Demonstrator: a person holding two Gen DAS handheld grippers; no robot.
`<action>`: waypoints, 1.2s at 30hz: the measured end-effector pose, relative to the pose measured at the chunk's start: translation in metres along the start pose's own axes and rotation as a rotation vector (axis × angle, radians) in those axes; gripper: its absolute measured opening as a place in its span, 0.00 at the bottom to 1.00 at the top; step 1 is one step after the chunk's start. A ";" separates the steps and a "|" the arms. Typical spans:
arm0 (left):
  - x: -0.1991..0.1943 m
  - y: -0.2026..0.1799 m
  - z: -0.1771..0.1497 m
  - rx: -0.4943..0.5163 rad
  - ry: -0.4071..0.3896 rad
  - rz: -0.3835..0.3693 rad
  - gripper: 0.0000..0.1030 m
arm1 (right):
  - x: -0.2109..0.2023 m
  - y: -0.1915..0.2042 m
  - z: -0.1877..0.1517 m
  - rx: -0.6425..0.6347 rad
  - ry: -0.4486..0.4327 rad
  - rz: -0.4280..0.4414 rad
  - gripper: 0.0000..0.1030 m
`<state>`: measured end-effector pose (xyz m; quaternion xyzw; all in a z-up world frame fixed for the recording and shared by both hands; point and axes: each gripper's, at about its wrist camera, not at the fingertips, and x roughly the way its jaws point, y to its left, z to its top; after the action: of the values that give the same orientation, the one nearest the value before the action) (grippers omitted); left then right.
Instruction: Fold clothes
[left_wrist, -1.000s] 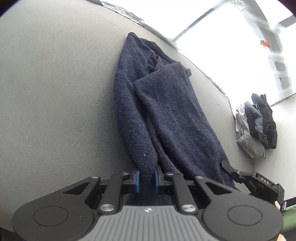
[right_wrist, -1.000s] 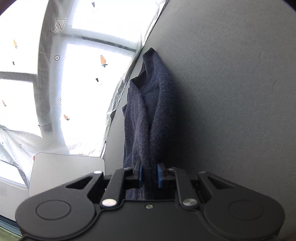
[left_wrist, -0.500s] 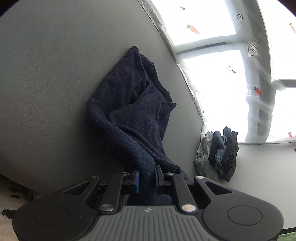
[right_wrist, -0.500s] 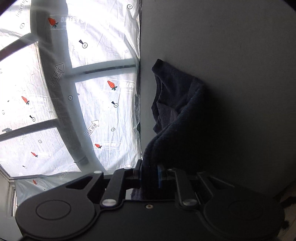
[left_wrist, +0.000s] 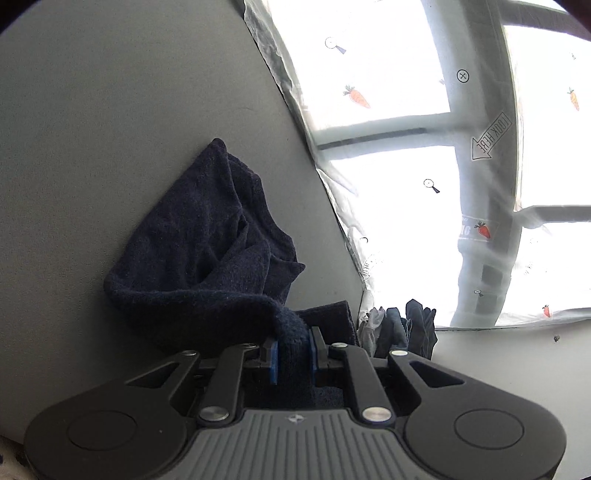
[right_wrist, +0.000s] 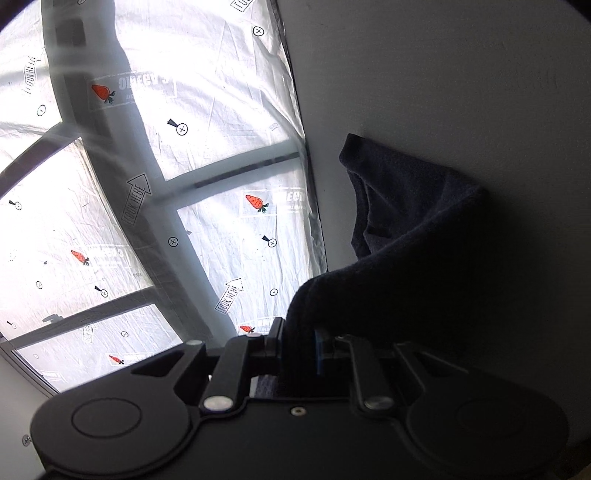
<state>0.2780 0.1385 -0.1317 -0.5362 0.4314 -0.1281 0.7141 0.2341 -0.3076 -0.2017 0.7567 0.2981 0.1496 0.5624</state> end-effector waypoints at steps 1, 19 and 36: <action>0.004 -0.001 0.005 -0.001 -0.001 -0.001 0.16 | 0.007 0.001 0.004 0.004 -0.003 0.003 0.16; 0.138 0.019 0.112 -0.096 -0.002 0.126 0.16 | 0.115 -0.021 0.099 0.132 -0.097 -0.126 0.17; 0.188 0.053 0.144 -0.159 0.069 0.200 0.18 | 0.148 -0.019 0.140 0.067 -0.137 -0.273 0.17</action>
<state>0.4837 0.1322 -0.2608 -0.5405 0.5158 -0.0398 0.6635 0.4224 -0.3195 -0.2812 0.7358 0.3641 0.0096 0.5709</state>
